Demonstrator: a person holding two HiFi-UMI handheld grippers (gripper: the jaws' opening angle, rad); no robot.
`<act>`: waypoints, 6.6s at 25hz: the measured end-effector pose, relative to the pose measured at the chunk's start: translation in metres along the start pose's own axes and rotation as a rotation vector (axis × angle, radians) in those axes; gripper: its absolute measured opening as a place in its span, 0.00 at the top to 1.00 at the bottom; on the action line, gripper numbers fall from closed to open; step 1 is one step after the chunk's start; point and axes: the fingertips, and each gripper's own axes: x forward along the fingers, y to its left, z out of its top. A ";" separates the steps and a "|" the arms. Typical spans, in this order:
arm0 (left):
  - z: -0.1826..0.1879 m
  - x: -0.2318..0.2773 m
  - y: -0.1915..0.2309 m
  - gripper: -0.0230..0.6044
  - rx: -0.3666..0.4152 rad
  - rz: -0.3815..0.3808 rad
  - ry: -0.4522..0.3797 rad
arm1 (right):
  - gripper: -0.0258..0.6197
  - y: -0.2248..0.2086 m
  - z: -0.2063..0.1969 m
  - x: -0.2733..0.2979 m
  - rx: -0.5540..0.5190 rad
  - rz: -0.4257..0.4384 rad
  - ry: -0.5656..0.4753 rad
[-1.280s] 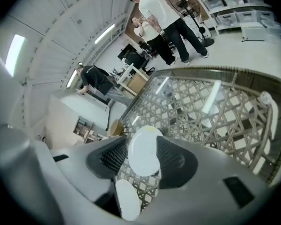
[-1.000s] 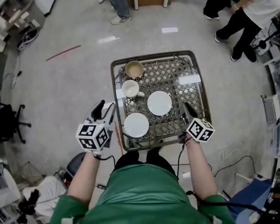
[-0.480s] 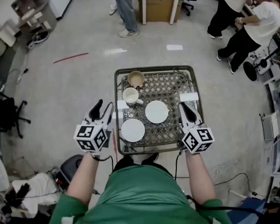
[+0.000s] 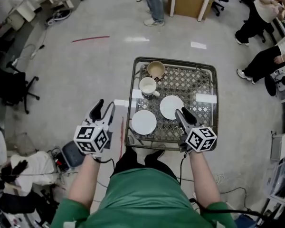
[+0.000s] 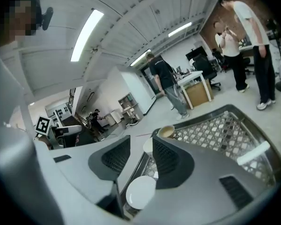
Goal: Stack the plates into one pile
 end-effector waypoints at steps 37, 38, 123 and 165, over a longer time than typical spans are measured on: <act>-0.044 0.059 0.116 0.65 0.040 -0.179 0.213 | 0.88 -0.022 -0.284 0.091 0.656 -0.222 0.284; -0.040 0.059 0.115 0.65 0.041 -0.185 0.207 | 0.89 -0.019 -0.278 0.091 0.658 -0.200 0.257; -0.047 0.164 -0.082 0.65 0.179 -0.358 0.198 | 0.52 -0.170 -0.173 0.061 0.533 -0.411 0.262; 0.093 0.071 -0.132 0.80 0.243 -0.410 -0.151 | 0.85 0.059 0.169 -0.073 -0.529 -0.440 -0.397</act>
